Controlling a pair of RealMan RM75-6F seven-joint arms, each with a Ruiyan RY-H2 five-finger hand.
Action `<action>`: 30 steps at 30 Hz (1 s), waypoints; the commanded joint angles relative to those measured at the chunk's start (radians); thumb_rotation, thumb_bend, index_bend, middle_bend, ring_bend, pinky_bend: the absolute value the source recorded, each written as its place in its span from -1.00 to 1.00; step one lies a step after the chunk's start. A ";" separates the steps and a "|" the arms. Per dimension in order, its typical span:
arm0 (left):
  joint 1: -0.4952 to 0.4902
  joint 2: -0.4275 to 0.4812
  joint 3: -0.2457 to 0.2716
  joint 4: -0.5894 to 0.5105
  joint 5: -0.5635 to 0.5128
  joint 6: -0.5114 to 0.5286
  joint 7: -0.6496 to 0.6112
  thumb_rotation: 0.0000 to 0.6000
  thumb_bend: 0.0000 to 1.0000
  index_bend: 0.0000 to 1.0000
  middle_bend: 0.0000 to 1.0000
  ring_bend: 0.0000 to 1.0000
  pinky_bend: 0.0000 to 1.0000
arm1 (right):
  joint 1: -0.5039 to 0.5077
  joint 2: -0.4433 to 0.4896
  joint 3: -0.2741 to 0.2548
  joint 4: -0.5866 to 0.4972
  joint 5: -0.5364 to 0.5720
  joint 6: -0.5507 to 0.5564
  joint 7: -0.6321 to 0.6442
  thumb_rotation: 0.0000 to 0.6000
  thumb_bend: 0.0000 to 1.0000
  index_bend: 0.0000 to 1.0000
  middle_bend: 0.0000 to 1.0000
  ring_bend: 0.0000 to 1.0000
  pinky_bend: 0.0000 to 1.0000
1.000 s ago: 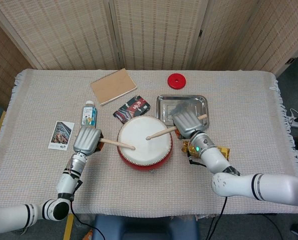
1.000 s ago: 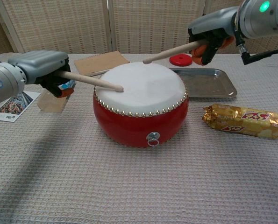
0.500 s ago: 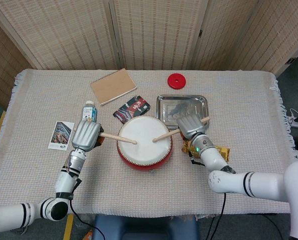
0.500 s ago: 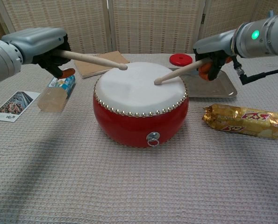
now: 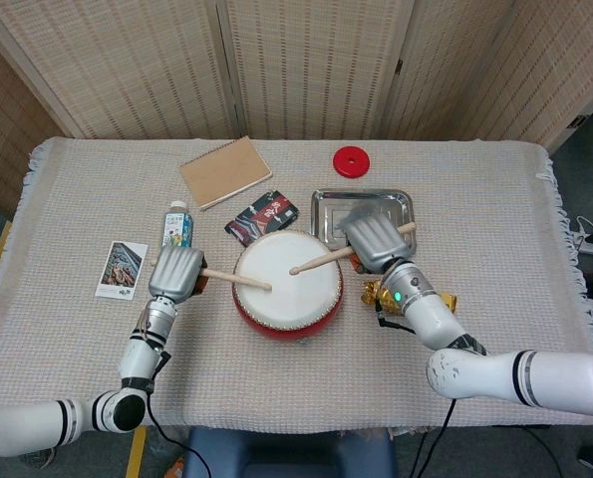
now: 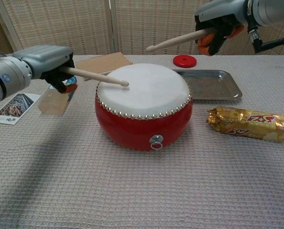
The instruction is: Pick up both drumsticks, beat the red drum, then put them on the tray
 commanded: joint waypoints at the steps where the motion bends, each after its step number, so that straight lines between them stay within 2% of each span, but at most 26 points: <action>1: 0.012 0.042 -0.024 -0.049 0.029 0.034 -0.027 1.00 -0.14 1.00 1.00 1.00 1.00 | 0.012 -0.066 -0.039 0.070 0.043 -0.025 -0.041 1.00 0.49 1.00 1.00 1.00 1.00; 5: 0.013 0.063 -0.030 -0.072 0.035 0.040 -0.031 1.00 -0.14 1.00 1.00 1.00 1.00 | 0.032 -0.171 -0.088 0.185 0.107 -0.045 -0.100 1.00 0.49 1.00 1.00 1.00 1.00; 8: 0.008 0.044 -0.018 -0.056 0.021 0.025 -0.024 1.00 -0.14 1.00 1.00 1.00 1.00 | 0.040 -0.205 -0.090 0.220 0.127 -0.043 -0.116 1.00 0.49 1.00 1.00 1.00 1.00; 10: 0.005 0.026 -0.008 -0.038 0.006 0.009 -0.021 1.00 -0.14 1.00 1.00 1.00 1.00 | 0.039 -0.193 -0.074 0.203 0.115 -0.035 -0.104 1.00 0.49 1.00 1.00 1.00 1.00; 16: -0.013 -0.044 0.031 0.059 -0.030 -0.035 0.014 1.00 -0.14 1.00 1.00 1.00 1.00 | 0.002 -0.056 -0.009 0.046 0.011 0.010 -0.024 1.00 0.49 1.00 1.00 1.00 1.00; 20: -0.010 -0.036 0.014 0.059 -0.018 -0.011 0.000 1.00 -0.14 1.00 1.00 1.00 1.00 | -0.017 -0.014 0.002 0.003 -0.020 0.012 0.002 1.00 0.49 1.00 1.00 1.00 1.00; 24: 0.003 0.008 -0.013 0.007 0.013 0.025 -0.032 1.00 -0.14 1.00 1.00 1.00 1.00 | -0.011 -0.055 -0.026 0.062 0.002 -0.018 -0.019 1.00 0.49 1.00 1.00 1.00 1.00; 30: 0.013 0.051 -0.029 -0.045 0.030 0.042 -0.049 1.00 -0.14 1.00 1.00 1.00 1.00 | 0.015 -0.182 -0.082 0.215 0.088 -0.054 -0.085 1.00 0.49 1.00 1.00 1.00 1.00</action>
